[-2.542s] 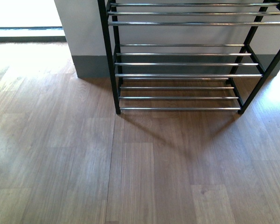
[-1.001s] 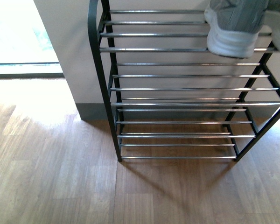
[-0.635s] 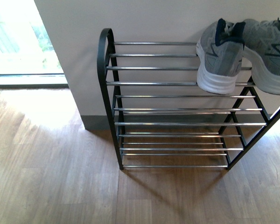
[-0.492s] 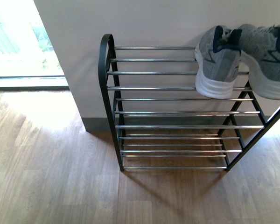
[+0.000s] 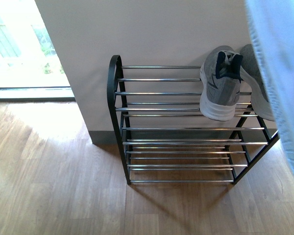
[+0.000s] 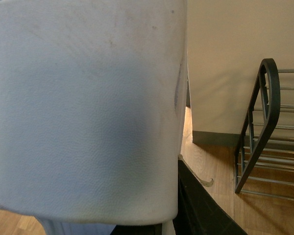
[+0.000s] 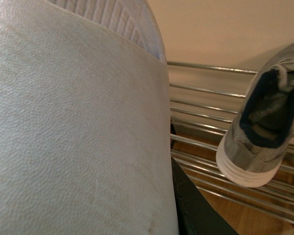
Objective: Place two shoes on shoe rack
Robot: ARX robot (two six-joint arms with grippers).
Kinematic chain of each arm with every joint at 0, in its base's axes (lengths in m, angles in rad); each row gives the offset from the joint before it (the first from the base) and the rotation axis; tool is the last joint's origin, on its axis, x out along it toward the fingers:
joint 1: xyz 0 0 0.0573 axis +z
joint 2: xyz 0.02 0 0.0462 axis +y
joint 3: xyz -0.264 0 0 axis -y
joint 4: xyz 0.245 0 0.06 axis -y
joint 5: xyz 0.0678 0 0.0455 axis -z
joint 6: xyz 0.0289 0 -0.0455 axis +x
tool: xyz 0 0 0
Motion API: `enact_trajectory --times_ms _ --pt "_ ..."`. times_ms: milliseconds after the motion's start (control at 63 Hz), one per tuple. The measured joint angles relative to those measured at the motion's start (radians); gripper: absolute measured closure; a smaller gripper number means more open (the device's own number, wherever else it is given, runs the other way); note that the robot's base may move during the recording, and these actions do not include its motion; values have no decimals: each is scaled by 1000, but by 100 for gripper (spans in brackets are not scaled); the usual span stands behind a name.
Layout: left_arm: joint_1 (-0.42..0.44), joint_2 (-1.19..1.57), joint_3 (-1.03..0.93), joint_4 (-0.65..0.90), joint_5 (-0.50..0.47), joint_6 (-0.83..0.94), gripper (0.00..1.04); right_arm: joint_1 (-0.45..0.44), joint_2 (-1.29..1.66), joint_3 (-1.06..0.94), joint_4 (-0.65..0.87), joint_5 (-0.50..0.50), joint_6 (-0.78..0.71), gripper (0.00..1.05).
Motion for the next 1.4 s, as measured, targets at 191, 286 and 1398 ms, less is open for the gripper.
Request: enact_trajectory --times_ms 191,286,1398 --pt "0 0 0 0 2 0 103 127 182 189 -104 175 58 103" --pt "0 0 0 0 2 0 103 177 281 288 -153 276 95 103" --pt "0 0 0 0 2 0 103 191 993 1025 -347 920 -246 103"
